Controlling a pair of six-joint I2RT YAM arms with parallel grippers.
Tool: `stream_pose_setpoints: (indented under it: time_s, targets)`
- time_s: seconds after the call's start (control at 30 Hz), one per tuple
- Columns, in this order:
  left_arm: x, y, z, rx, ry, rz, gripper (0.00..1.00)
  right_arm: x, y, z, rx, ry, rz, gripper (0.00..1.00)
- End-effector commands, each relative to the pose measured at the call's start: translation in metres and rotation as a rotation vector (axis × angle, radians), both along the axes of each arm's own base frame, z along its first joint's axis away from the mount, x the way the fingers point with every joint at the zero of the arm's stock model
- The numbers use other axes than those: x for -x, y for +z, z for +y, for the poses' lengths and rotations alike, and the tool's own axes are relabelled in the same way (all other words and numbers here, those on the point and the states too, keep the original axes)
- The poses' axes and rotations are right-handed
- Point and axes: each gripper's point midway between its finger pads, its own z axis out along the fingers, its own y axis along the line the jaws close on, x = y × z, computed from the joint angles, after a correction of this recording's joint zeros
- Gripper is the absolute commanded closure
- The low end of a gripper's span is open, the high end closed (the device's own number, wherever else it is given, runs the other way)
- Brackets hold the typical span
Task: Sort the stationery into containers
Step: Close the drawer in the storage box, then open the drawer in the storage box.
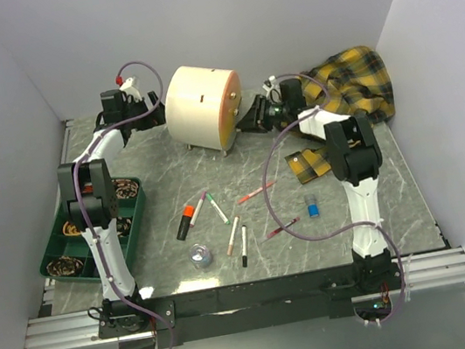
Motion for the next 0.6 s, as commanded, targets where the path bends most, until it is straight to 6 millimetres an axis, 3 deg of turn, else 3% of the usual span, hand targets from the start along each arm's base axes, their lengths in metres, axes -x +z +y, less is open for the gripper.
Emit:
stream_pose_setpoints:
  time_s: [0.0, 0.17, 0.3, 0.57]
  targets:
    - [-0.005, 0.020, -0.005, 0.023, -0.024, -0.055, 0.06, 0.017, 0.043, -0.030, -0.038, -0.032, 0.003, 0.49]
    - [-0.007, 0.019, -0.004, 0.019, -0.025, -0.055, 0.06, 0.029, 0.070, -0.027, -0.133, -0.009, 0.023, 0.45]
    - [-0.007, 0.014, -0.004, 0.008, -0.030, -0.052, 0.06, 0.015, 0.084, -0.029, -0.156, -0.019, -0.014, 0.47]
    - [-0.008, 0.013, -0.004, -0.005, -0.028, -0.057, 0.05, -0.002, 0.090, -0.024, -0.174, 0.014, -0.082, 0.54]
